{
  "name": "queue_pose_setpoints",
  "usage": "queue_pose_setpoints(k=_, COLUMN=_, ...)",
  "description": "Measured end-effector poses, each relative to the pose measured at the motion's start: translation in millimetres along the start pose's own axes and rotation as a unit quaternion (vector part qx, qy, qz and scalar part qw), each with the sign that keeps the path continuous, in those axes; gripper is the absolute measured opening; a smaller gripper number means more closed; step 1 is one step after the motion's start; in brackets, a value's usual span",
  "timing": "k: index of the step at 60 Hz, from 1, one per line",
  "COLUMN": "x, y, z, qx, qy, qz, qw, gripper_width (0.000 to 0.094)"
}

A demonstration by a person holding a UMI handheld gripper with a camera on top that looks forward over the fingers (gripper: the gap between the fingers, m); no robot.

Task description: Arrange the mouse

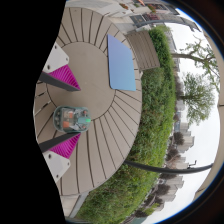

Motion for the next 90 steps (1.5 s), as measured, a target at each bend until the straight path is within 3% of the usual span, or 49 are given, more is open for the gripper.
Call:
queue_pose_setpoints(k=10, x=3.6, y=4.1, z=6.8, qx=-0.004, qy=-0.003, qz=0.018, qw=1.000, gripper_width=0.0658)
queue_pose_setpoints(k=12, x=4.1, y=8.0, z=7.6, qx=-0.011, qy=-0.003, qz=0.018, qw=1.000, gripper_width=0.0542)
queue_pose_setpoints(k=13, x=4.4, y=10.1, z=8.0, qx=-0.015, qy=-0.003, qz=0.015, qw=1.000, gripper_width=0.0442)
queue_pose_setpoints(k=24, x=29.4, y=5.7, z=-2.3, qx=-0.013, qy=-0.013, qz=0.020, qw=1.000, gripper_width=0.0412)
queue_pose_setpoints(k=36, x=148.4, y=-52.4, z=-15.1, qx=0.035, qy=0.040, qz=0.019, qw=0.998, gripper_width=0.0412)
queue_pose_setpoints(k=44, x=201.4, y=-111.9, z=18.5, qx=0.066, qy=0.068, qz=0.013, qw=0.995, gripper_width=0.0410)
queue_pose_setpoints(k=54, x=194.7, y=-182.5, z=106.5, qx=0.094, qy=0.038, qz=0.005, qw=0.995, gripper_width=0.0410)
queue_pose_setpoints(k=65, x=154.0, y=-208.2, z=152.3, qx=0.079, qy=-0.011, qz=-0.020, qw=0.997, gripper_width=0.0477)
queue_pose_setpoints(k=67, x=150.8, y=-211.0, z=151.3, qx=0.083, qy=-0.019, qz=-0.014, qw=0.996, gripper_width=0.0563)
queue_pose_setpoints(k=71, x=156.3, y=-208.3, z=140.3, qx=0.083, qy=-0.011, qz=-0.012, qw=0.996, gripper_width=0.0869)
queue_pose_setpoints(k=73, x=159.0, y=-203.5, z=130.0, qx=0.077, qy=-0.009, qz=-0.016, qw=0.997, gripper_width=0.0823)
queue_pose_setpoints(k=83, x=155.6, y=-160.8, z=34.1, qx=0.041, qy=-0.026, qz=-0.027, qw=0.998, gripper_width=0.0850)
queue_pose_setpoints(k=90, x=127.0, y=-127.4, z=-56.5, qx=0.049, qy=-0.047, qz=-0.015, qw=0.998, gripper_width=0.0850)
Point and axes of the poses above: the point between the fingertips, and its own axes, seen from behind it with the camera up: y to the right, x up, z forward, the way the camera looks, the point moved 6 cm from there along -z, backward, against the way the camera looks, and after that the axes turned 2 degrees about -y, right-handed, at the moved point
